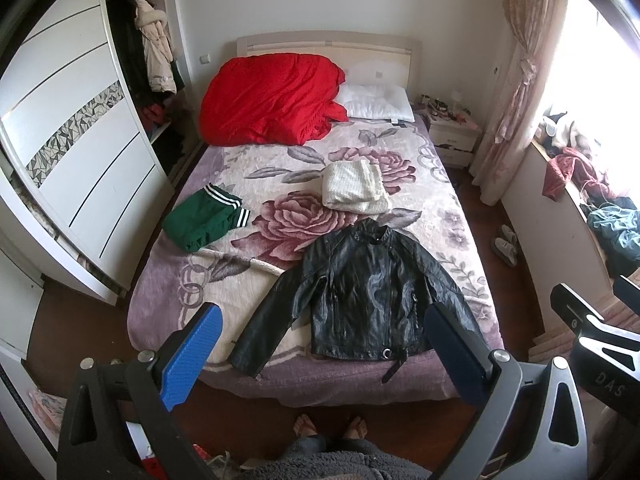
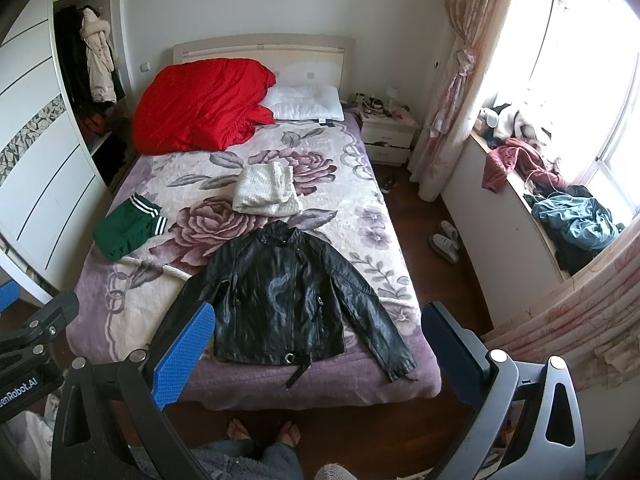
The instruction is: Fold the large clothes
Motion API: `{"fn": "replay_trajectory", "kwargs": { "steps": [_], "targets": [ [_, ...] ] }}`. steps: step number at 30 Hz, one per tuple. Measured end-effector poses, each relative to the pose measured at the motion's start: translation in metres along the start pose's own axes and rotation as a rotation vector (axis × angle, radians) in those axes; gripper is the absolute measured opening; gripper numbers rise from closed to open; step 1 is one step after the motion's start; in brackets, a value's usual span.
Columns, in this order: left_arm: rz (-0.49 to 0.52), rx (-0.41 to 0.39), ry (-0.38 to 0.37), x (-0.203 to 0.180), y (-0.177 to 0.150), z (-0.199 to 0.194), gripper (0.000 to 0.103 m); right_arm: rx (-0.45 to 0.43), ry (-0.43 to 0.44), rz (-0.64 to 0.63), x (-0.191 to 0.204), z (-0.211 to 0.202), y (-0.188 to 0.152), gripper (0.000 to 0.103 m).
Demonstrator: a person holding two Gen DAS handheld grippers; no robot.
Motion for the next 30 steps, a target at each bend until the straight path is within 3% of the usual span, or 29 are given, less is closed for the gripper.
{"fn": "replay_trajectory", "kwargs": {
  "steps": [21,26,30],
  "targets": [
    [0.008,-0.033,-0.003,0.001,0.002,0.005,0.103,0.008,0.002,0.028,-0.001,0.003,0.014,0.103],
    [0.033,-0.045,0.033,0.007,0.002,0.041,0.103,0.06,-0.007,0.105,-0.002,0.037,0.024,0.103],
    [0.081,-0.061,0.073,0.01,-0.002,0.093,0.103,0.137,0.016,0.212,-0.013,0.106,-0.002,0.103]
  ]
}}
Point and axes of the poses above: each gripper's, at about its wrist camera, not at the fingertips, and z roughly the way its jaws point, x to its left, y to its top, the point moved 3 cm from there along z, roughly the way its jaws point, and after that the axes turned 8 degrees about -x, right-handed, at the moved point
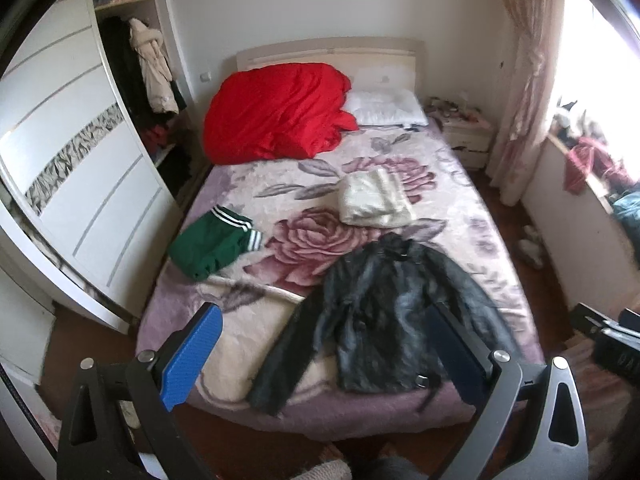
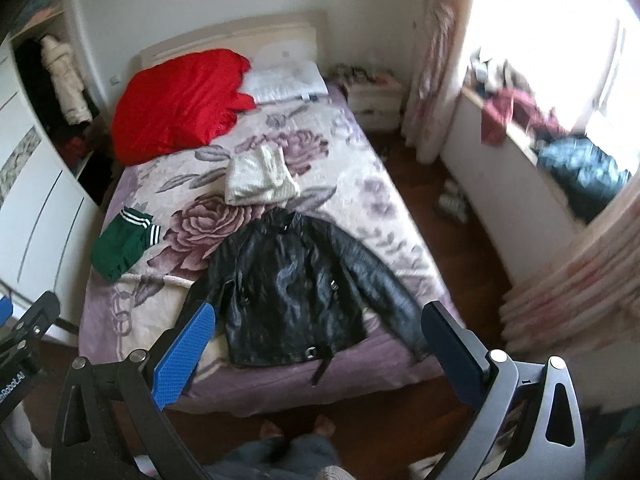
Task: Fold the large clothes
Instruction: 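Grasp the jacket sleeve cuff with the right gripper while the left gripper presses the jacket body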
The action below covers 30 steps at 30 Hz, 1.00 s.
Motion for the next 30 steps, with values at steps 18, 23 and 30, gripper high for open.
{"fn": "replay_trajectory", "kwargs": {
  "steps": [18,23,30],
  "targets": [
    [0.119,0.407,0.121,-0.122,-0.143,0.311,0.103,0.39,-0.207,0.837,-0.308,0.405,-0.216,0.097],
    [0.196,0.481,0.126,-0.178,-0.187,0.371,0.103,0.448,-0.281,1.13,-0.385,0.477,-0.318,0.097],
    [0.278,0.487,0.037,-0.263,-0.203,0.426,0.103,0.503,-0.35,1.284,-0.428,0.524,-0.41,0.097]
  ]
}}
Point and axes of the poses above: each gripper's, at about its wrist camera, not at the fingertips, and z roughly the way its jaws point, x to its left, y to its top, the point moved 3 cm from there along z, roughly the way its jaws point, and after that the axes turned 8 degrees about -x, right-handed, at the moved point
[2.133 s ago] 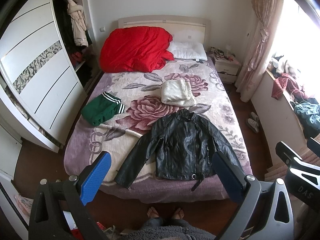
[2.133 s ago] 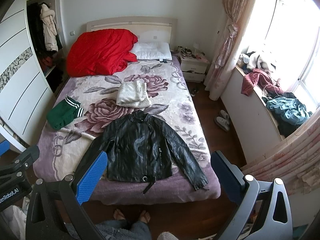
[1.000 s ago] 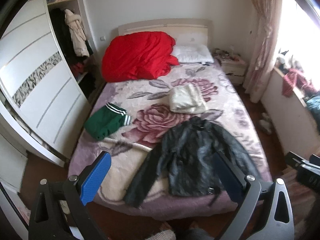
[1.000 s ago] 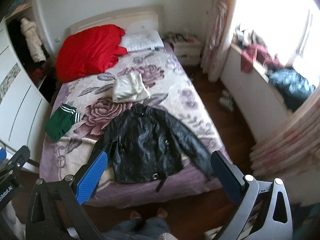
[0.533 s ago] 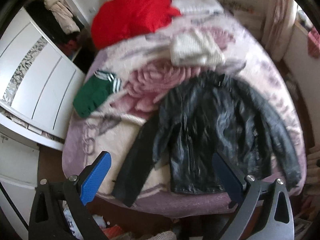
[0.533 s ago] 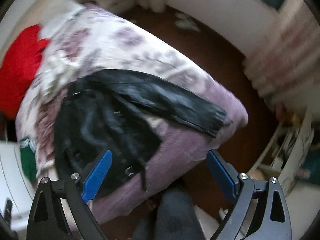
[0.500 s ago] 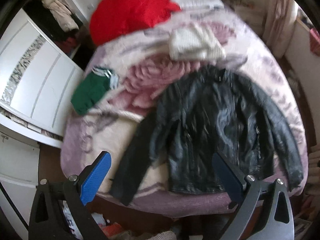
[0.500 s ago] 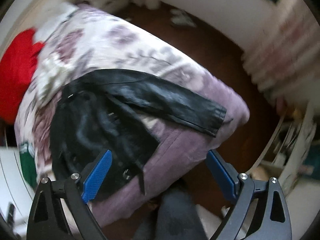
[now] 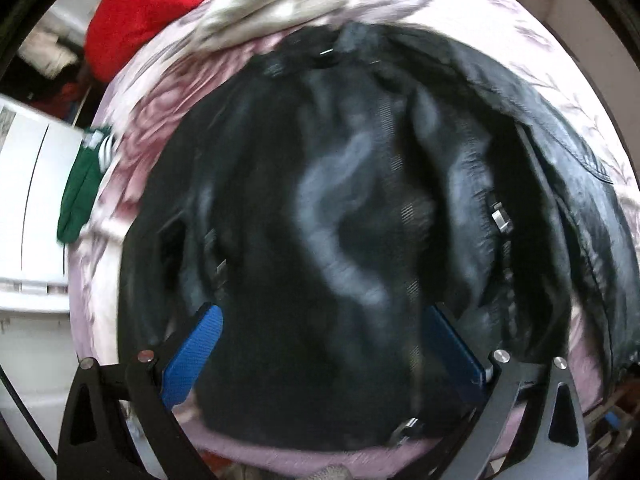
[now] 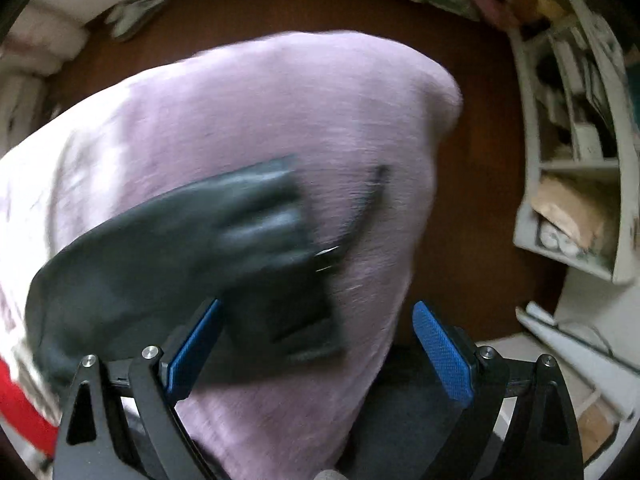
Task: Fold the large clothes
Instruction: 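Grasp the jacket sleeve cuff with the right gripper while the left gripper presses the jacket body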
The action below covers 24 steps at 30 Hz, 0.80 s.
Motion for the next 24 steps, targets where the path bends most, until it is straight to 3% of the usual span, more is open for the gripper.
{"fn": "replay_trajectory", "kwargs": {
  "steps": [4,6,7,8,9,10,14,18,21,24],
  "targets": [
    [0.029,-0.017,-0.028,-0.029,0.014,0.01,0.103,0.107,0.228,0.159,-0.021,0.037,-0.003,0.097],
    [0.045,-0.022,-0.028,-0.039,0.019,0.013,0.103,0.085,0.339,0.23,-0.027,0.044,-0.004,0.087],
    [0.051,-0.026,-0.026,-0.044,0.023,0.015,0.103,0.048,0.338,0.235,-0.03,0.043,-0.005,0.078],
    [0.053,-0.031,-0.024,-0.047,0.026,0.015,0.103,-0.001,0.345,0.238,-0.035,0.04,-0.004,0.062],
    [0.052,-0.035,-0.024,-0.049,0.028,0.015,0.103,-0.046,0.354,0.238,-0.039,0.037,-0.003,0.054],
    [0.053,-0.036,-0.023,-0.051,0.031,0.016,0.103,-0.077,0.366,0.227,-0.04,0.034,-0.001,0.036],
    [0.057,-0.041,-0.02,-0.058,0.041,0.015,0.103,-0.191,0.419,0.183,-0.041,0.002,0.006,0.013],
    [0.066,-0.055,-0.016,-0.065,0.051,0.018,0.103,-0.305,0.423,0.132,-0.033,-0.032,0.03,0.008],
    [0.06,-0.046,-0.021,-0.07,0.056,0.023,0.103,-0.204,0.381,0.109,-0.028,-0.012,0.039,0.008],
    [0.061,-0.042,-0.025,-0.076,0.059,0.026,0.103,-0.118,0.415,0.159,-0.028,-0.003,0.029,0.016]
  ]
}}
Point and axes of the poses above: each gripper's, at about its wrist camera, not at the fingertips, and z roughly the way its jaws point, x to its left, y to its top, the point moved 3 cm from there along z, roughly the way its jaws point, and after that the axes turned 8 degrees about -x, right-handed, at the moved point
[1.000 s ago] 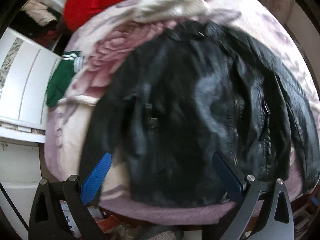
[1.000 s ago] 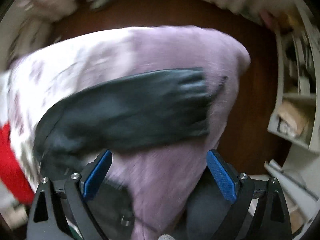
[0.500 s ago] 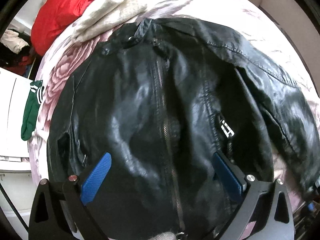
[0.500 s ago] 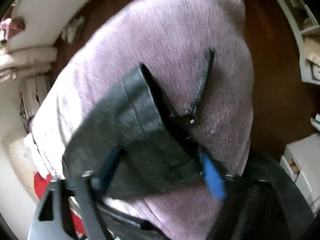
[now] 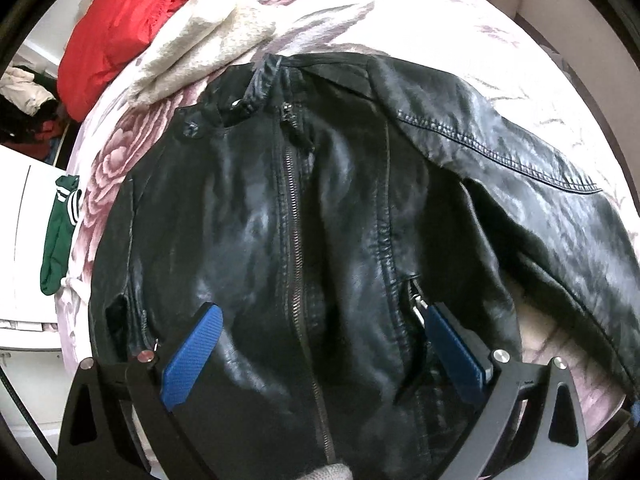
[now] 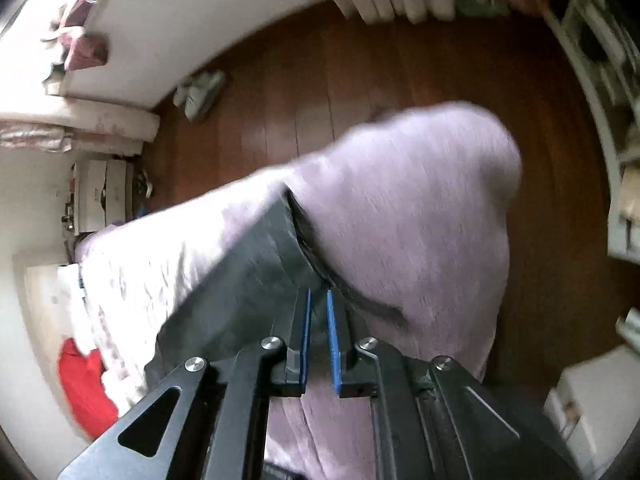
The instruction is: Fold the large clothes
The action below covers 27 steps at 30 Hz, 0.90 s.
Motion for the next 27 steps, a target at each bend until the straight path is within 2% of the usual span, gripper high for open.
{"fn": "replay_trajectory", "kwargs": {
  "steps": [2,3,6,11,15,16,17,18,21,25,27],
  "targets": [
    [0.01,-0.004,0.003,-0.005,0.003,0.003,0.103,0.043,0.036,0.052,-0.021,0.01,-0.017,0.04],
    [0.012,-0.006,0.005,-0.007,0.005,0.005,0.103,0.073,0.061,0.08,-0.023,0.019,-0.024,0.043],
    [0.015,-0.011,0.019,-0.011,0.017,0.015,0.103,0.124,0.159,0.15,-0.027,0.056,-0.049,0.043],
    [-0.015,-0.011,0.035,-0.007,0.039,0.029,0.103,-0.052,0.265,0.148,-0.002,0.088,-0.065,0.043],
    [-0.048,0.005,0.053,0.002,0.049,0.04,0.103,-0.075,0.336,0.192,0.008,0.118,-0.065,0.043],
    [-0.059,0.009,0.058,0.005,0.051,0.043,0.103,-0.09,0.351,0.2,0.013,0.124,-0.064,0.038],
    [-0.07,0.014,0.065,0.007,0.053,0.047,0.103,-0.087,0.35,0.191,0.02,0.128,-0.061,0.011],
    [-0.084,0.02,0.066,0.009,0.055,0.051,0.103,-0.08,0.346,0.177,0.025,0.129,-0.057,0.006],
    [-0.112,0.027,0.075,0.009,0.061,0.066,0.103,-0.112,0.36,0.17,0.033,0.122,-0.048,0.006],
    [-0.05,0.068,0.107,-0.011,0.056,0.101,0.103,-0.119,0.372,0.105,0.053,0.105,-0.032,0.005],
    [-0.054,0.047,0.105,-0.011,0.054,0.105,0.103,-0.12,0.367,0.066,0.064,0.098,-0.027,0.005]
  ]
}}
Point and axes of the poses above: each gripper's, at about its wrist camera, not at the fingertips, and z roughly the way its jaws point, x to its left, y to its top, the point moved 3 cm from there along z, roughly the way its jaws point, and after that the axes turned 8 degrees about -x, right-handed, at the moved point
